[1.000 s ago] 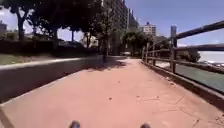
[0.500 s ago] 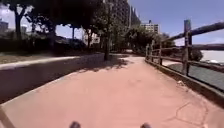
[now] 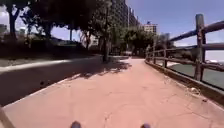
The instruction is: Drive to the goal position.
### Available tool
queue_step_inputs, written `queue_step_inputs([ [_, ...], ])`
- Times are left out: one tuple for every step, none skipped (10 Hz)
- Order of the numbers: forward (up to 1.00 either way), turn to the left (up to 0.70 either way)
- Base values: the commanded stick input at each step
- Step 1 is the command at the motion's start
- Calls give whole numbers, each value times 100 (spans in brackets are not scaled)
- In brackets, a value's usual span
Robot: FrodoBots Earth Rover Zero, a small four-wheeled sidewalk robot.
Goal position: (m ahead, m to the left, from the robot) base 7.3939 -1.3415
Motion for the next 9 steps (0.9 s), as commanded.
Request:
queue_step_inputs([
  [100, 0],
  [100, 0],
  [100, 0],
  [100, 0],
  [100, 0],
  [100, 0],
  [100, 0],
  [100, 0],
  [100, 0],
])
